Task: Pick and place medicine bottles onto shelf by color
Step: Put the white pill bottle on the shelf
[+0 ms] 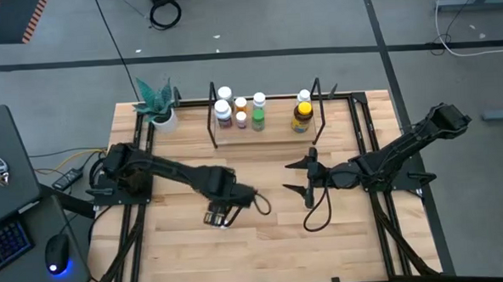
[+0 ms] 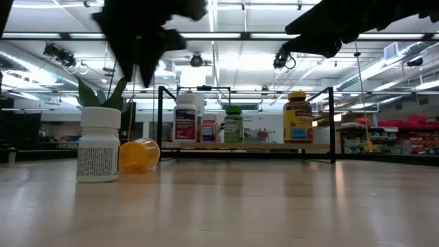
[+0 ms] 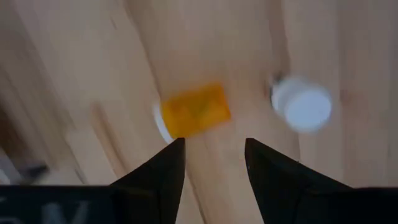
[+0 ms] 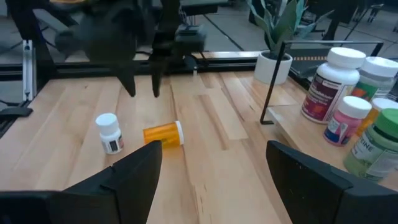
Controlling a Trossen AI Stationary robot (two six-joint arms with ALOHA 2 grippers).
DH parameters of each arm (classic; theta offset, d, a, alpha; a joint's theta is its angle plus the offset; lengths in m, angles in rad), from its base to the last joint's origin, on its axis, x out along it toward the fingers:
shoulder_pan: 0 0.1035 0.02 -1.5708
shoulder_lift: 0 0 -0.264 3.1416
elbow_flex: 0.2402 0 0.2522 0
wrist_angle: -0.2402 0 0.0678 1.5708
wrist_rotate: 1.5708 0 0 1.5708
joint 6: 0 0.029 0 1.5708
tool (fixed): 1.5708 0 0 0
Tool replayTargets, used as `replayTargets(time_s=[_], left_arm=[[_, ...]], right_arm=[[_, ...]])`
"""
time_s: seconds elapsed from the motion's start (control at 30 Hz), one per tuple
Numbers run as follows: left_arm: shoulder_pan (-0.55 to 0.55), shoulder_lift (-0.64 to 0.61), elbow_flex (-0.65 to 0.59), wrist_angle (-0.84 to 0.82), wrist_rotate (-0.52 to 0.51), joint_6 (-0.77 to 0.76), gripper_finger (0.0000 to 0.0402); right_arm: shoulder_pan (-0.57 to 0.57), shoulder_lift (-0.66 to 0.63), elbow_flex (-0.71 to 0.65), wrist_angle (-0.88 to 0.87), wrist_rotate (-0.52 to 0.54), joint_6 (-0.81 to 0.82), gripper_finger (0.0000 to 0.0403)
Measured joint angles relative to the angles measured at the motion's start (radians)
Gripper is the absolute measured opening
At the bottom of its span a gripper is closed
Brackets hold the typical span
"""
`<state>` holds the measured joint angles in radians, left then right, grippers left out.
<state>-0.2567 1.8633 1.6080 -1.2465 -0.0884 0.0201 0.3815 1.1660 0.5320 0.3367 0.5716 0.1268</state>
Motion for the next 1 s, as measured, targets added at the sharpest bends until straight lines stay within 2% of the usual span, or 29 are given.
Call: replayTargets(time_s=[0.17, 0.43, 1.0], left_arm=[[-0.058, -0.001, -0.082, -0.046, 0.007, -0.127, 0.0169], [-0.124, 0.001, -0.263, 0.154, 0.033, -0.176, 0.0145], [-0.154, 0.001, -0.308, 0.504, 0.049, -0.193, 0.0112]], right_arm=[[-0.004, -0.001, 0.000, -0.001, 0.000, -0.007, 0.0297], [-0.005, -0.001, 0.000, 0.005, 0.000, -0.018, 0.0297], [-0.013, -0.001, 0.000, 0.007, -0.016, -0.017, 0.0297]])
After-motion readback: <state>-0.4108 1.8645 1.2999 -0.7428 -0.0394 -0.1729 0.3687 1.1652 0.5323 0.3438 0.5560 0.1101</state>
